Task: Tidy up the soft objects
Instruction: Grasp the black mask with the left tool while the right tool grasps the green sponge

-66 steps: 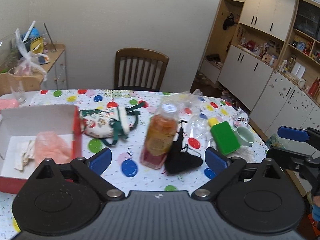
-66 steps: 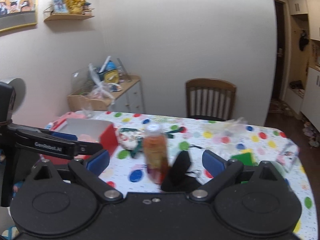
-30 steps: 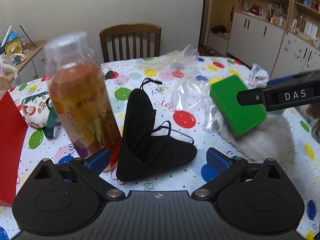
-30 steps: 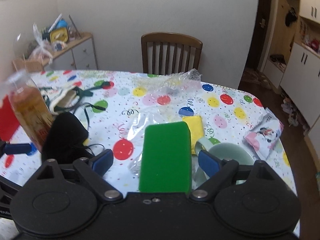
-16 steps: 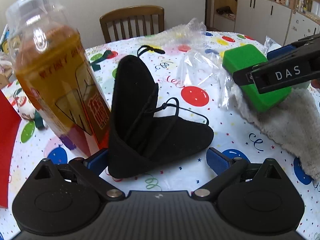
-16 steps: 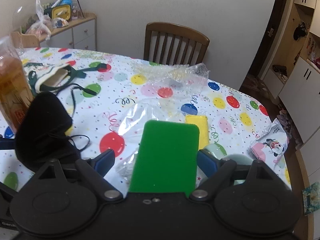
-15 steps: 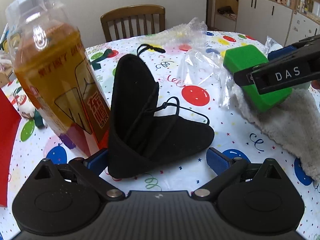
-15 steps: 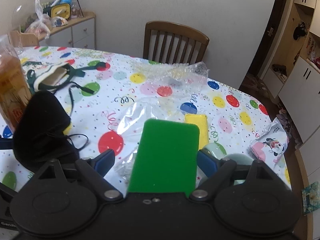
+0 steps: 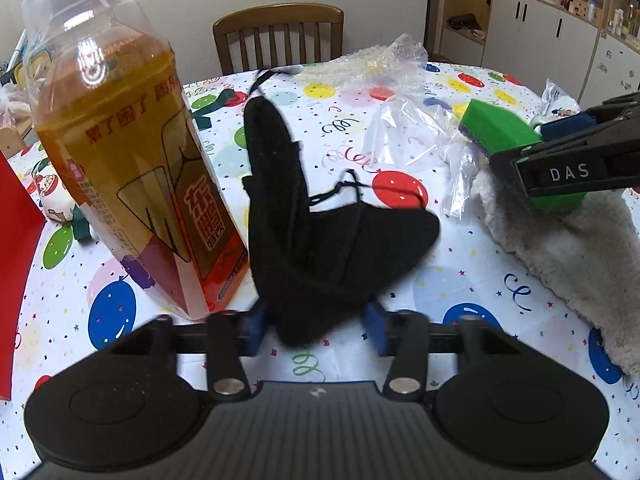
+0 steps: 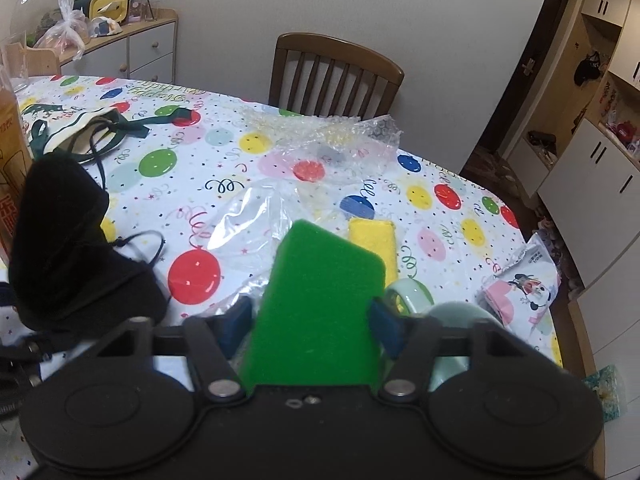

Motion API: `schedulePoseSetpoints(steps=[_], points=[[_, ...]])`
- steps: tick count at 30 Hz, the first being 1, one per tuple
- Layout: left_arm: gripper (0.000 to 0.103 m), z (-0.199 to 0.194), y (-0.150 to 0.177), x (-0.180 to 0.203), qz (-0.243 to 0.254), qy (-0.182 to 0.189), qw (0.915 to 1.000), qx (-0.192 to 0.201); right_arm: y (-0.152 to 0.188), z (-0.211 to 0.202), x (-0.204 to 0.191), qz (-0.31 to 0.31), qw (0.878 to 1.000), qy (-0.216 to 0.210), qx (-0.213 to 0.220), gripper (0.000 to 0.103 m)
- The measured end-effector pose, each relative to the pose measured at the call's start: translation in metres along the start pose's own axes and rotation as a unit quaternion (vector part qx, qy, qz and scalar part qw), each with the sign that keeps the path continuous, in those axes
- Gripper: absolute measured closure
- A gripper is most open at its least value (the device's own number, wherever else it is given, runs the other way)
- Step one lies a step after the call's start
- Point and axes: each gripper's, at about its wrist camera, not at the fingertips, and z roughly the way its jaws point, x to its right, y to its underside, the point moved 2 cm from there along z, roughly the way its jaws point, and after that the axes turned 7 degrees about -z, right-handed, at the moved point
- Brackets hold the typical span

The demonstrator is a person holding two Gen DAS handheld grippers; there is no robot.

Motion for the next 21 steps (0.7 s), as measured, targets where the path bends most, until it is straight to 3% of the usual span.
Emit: schedulePoseSetpoints(steps=[5,8,9,21], points=[[0.082,-0.004,-0.003,-0.001,0.002,0.01,1.0,0.0,-0.003,-0.01,-0.002,0.001,1.0,-0.005,0.009,0.063],[0.086,-0.007,-0.004,-0.001,0.0,0.02,0.9998,0.002,-0.004,-0.018,-0.004,0.0,1.0,-0.009,0.016,0.07],[0.086,-0.009,-0.005,-0.001,0.0,0.022,0.9998,0.004,-0.003,-0.021,-0.004,0.0,1.0,-0.009,0.017,0.077],[0.088,-0.038,-0.008,-0.003,-0.011,0.05,0.9985,0.017,0.007,-0.07,0.003,0.034,0.997,-0.051,0.048,0.083]])
